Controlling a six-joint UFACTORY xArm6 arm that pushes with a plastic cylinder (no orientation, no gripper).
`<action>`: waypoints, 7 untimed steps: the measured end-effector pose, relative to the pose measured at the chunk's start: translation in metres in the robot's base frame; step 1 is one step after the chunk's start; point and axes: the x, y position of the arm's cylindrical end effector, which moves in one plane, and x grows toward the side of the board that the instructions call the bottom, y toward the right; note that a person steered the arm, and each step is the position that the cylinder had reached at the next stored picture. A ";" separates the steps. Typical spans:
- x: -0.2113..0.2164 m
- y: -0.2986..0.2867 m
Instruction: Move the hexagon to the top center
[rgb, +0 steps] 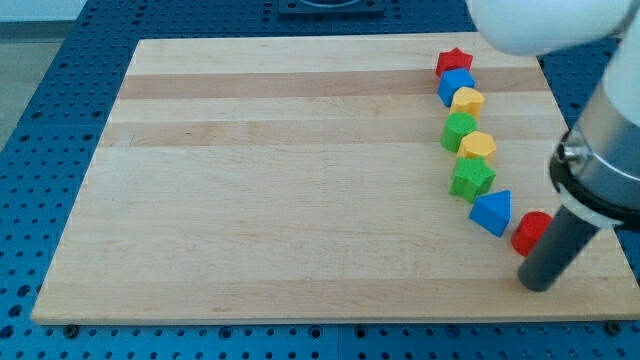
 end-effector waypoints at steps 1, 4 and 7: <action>-0.002 0.028; -0.112 0.012; -0.156 -0.001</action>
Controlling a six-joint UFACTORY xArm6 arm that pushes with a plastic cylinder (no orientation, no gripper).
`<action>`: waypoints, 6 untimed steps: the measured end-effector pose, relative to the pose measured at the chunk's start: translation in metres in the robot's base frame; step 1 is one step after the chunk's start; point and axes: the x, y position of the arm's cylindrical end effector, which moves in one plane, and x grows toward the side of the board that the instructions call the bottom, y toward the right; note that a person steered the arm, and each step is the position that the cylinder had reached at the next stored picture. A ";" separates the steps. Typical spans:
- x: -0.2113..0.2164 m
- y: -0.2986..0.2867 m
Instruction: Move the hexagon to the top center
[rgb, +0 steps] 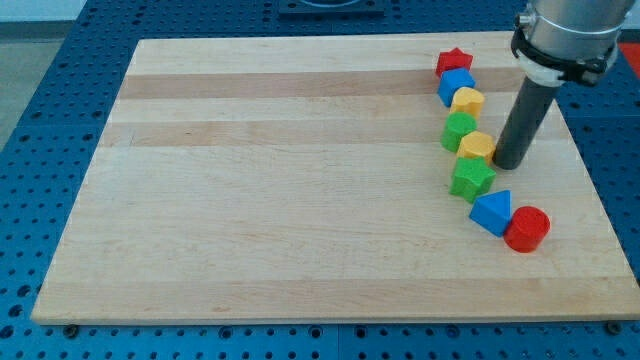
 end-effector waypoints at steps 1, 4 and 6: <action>0.000 0.000; 0.000 -0.079; 0.008 -0.127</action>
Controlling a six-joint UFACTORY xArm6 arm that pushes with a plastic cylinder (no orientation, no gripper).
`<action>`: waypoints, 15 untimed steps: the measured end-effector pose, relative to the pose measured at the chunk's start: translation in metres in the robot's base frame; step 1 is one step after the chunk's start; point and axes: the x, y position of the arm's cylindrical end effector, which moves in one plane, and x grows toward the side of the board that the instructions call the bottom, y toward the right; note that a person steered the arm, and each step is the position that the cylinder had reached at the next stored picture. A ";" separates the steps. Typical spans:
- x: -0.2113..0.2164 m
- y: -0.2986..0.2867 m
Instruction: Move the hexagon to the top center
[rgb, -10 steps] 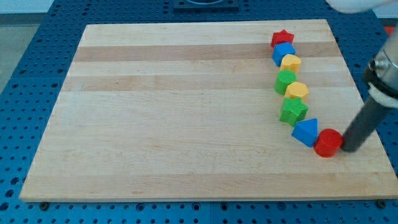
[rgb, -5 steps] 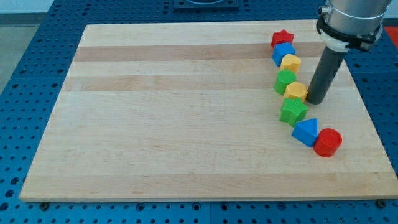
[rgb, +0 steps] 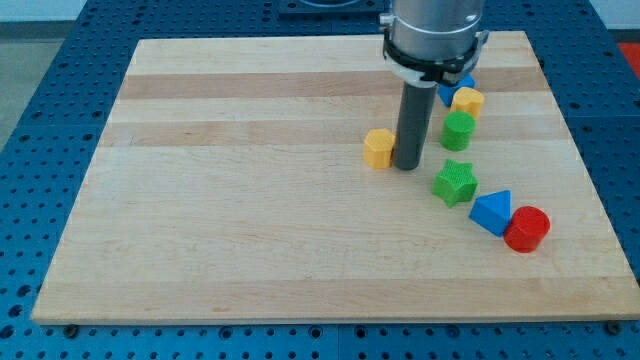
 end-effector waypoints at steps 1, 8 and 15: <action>0.011 -0.026; -0.086 -0.071; -0.172 -0.043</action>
